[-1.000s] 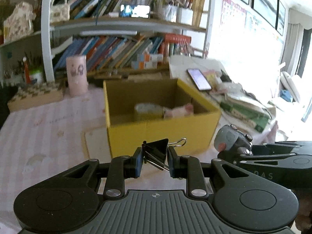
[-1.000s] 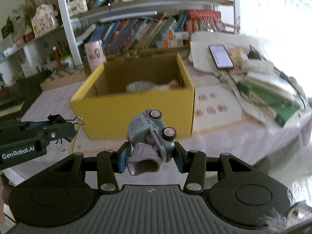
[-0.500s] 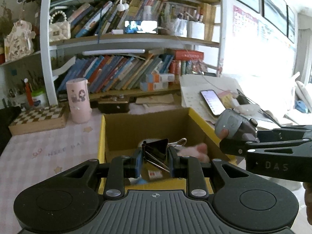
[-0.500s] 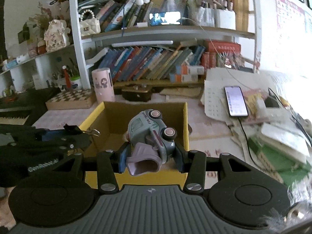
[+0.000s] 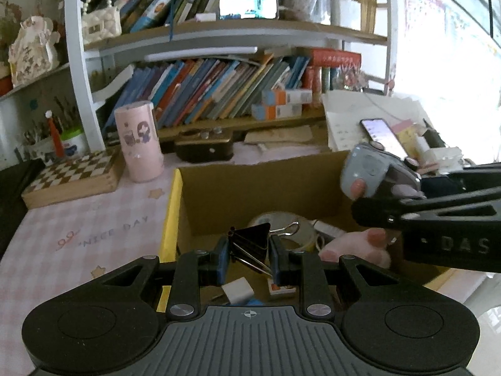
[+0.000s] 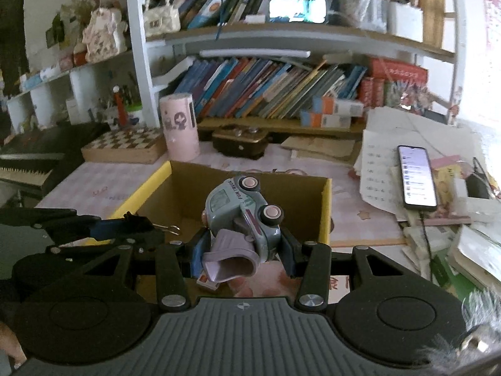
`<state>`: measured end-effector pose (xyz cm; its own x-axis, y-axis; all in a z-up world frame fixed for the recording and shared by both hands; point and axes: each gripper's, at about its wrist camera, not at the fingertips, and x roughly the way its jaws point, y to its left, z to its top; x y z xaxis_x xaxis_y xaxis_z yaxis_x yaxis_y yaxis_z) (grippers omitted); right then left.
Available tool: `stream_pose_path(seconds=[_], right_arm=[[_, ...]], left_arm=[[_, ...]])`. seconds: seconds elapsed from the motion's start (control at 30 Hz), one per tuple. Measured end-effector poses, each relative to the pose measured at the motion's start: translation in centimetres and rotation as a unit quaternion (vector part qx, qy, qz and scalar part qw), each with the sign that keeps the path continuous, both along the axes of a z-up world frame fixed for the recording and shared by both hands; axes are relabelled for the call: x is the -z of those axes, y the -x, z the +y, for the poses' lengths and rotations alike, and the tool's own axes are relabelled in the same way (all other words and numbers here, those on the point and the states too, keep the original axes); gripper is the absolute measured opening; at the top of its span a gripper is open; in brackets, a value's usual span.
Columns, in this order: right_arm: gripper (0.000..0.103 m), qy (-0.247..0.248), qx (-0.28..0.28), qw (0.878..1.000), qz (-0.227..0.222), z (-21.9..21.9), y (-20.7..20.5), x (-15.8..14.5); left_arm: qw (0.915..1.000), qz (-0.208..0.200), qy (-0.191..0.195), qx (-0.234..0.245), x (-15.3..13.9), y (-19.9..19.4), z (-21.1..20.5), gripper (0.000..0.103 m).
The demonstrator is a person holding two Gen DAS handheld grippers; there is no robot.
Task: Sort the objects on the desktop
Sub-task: 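Lower both held items into the yellow box and open both tools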
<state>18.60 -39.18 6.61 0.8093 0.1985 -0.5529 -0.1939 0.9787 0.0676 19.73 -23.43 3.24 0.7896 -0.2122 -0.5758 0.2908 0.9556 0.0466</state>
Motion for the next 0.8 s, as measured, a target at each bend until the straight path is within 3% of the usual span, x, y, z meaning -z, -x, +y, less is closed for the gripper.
stream_pose_path(seconds=[0.27,0.57,0.8], right_arm=[[0.044,0.001,-0.036,0.998,0.042,1.2,-3.1,1.6],[0.044,0.006,-0.058,0.996,0.069,1.6,-4.6,3.0],[0.044,0.008,-0.072,0.993,0.097,2.1,-5.7,3.9]], left_arm=[[0.9989,0.032,-0.032,-0.006,1.7,-1.8,-0.9,0.025],[0.9983,0.04,-0.042,-0.009,2.5,-2.4,-1.0,0.025],[0.9973,0.053,-0.051,0.001,3.1,-2.5,-0.9,0.035]])
